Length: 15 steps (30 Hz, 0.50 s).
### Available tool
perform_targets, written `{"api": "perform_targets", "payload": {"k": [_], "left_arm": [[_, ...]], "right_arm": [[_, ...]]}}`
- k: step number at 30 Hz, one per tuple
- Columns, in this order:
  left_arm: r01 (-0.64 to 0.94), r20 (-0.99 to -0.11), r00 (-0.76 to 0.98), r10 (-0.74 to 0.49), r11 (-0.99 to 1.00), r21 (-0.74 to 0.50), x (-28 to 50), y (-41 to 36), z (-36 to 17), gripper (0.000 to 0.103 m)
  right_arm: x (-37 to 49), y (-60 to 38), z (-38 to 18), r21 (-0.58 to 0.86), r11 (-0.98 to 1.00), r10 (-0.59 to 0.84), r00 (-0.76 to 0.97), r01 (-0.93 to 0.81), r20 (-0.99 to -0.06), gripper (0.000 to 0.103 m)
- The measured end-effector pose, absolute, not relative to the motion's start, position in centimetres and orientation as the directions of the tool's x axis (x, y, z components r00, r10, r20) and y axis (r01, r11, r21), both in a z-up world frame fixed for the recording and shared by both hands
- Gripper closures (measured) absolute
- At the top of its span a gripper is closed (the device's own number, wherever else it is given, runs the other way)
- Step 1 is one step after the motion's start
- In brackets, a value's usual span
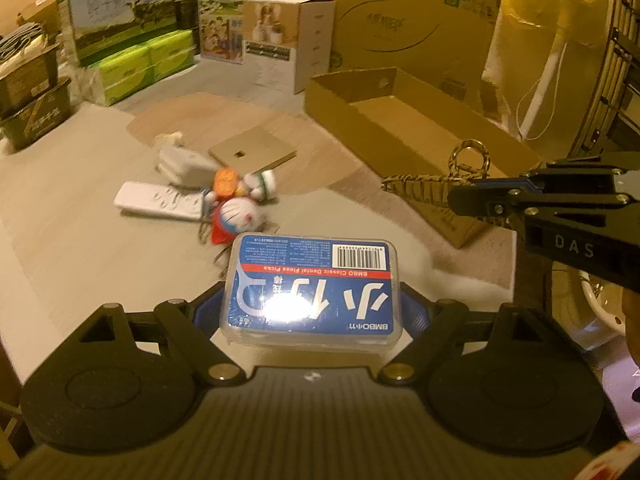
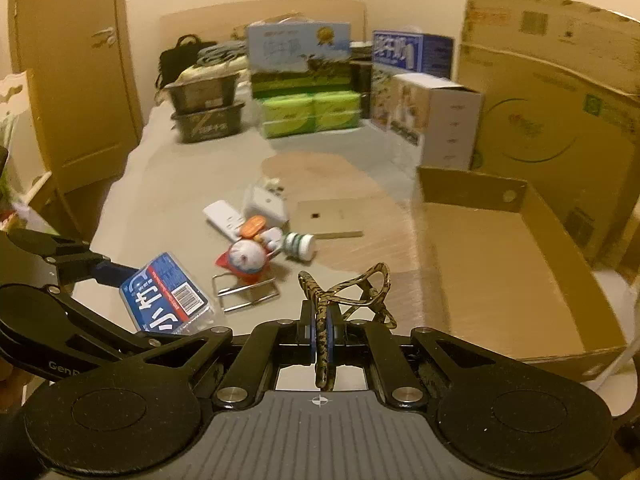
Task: Organize rigid objects
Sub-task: 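Carry the floss box into the cardboard tray and open the left tool while the right tool carries the clip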
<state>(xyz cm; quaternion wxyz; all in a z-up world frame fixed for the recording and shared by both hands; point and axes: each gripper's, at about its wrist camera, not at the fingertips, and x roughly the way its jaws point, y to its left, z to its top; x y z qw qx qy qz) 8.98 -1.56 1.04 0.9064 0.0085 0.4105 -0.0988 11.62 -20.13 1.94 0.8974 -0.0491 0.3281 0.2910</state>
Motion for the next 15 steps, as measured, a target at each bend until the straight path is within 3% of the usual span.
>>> {"api": "perform_targets", "payload": {"k": [15], "left_arm": [[0.343,-0.706,0.652,-0.276,0.938,-0.051,15.2,-10.1,3.3,0.018]], "right_arm": [[15.3,-29.0,3.7,0.088,0.915,0.368,0.725,-0.394,-0.583,0.098]]}}
